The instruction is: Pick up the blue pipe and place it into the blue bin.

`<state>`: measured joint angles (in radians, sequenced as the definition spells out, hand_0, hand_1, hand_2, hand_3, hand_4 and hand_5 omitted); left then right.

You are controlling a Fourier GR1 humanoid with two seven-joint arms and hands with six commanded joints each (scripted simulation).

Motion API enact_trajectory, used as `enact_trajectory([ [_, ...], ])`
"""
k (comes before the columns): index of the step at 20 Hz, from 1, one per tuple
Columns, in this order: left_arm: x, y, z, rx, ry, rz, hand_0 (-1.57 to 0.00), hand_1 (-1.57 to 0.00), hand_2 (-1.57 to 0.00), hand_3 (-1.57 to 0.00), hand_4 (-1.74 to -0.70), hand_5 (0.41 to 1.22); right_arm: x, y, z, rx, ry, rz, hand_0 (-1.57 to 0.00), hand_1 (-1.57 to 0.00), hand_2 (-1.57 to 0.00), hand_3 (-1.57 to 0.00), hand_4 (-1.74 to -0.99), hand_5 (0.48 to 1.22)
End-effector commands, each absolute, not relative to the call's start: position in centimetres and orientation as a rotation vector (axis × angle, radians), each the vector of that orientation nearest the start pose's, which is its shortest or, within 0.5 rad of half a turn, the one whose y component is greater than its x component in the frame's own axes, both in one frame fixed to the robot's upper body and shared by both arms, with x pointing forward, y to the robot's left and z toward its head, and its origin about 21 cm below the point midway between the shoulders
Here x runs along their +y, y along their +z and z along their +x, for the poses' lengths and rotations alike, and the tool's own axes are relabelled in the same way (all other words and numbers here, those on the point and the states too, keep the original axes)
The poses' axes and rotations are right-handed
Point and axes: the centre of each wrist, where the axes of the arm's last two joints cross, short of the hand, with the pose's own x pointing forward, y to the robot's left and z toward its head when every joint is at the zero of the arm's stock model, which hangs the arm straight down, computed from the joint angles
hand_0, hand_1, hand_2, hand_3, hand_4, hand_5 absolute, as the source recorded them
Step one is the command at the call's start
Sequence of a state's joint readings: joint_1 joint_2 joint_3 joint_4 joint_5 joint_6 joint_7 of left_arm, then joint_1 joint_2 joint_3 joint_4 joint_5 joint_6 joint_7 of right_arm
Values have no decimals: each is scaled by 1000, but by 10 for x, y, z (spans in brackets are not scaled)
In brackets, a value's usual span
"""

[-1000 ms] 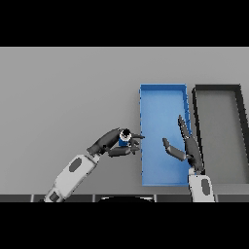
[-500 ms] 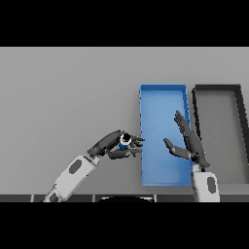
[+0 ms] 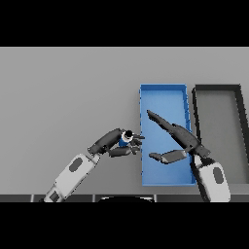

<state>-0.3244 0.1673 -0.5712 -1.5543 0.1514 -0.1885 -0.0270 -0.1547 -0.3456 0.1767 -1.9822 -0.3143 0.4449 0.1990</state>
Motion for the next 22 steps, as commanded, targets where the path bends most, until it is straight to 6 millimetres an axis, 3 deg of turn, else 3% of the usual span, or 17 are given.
enact_trajectory([
  [1,103,53,268,-1656,-806,-606,-1571,-1571,-1571,-1437,-1732,1221,-217,143,245,-1749,830,499,1,1,1,1,-1297,522],
  [8,102,50,269,-1651,-809,-624,-1571,-1571,-1571,-1441,-1731,1221,-173,171,262,-1716,1068,596,1,1,1,1,-1282,530],
  [14,106,50,273,-1656,-802,-663,-1571,-1571,-1571,-1511,-1730,1221,-142,172,277,-1661,1144,646,1,1,1,1,-1226,520],
  [20,104,52,273,-1619,-819,-703,-1571,-1571,-1571,-1474,-1720,1221,-113,173,296,-1618,1197,692,-14,-36,-68,-11,-1241,516],
  [21,107,51,274,-1616,-819,-707,-1571,-1567,-1571,-1395,-1717,1221,-110,173,297,-1616,1208,702,-54,-83,-115,-43,-1268,519],
  [22,107,53,275,-1663,-837,-696,-1496,-1393,-1367,-1150,-1630,1221,-108,172,298,-1604,1230,708,-138,-166,-193,-106,-1308,523],
])
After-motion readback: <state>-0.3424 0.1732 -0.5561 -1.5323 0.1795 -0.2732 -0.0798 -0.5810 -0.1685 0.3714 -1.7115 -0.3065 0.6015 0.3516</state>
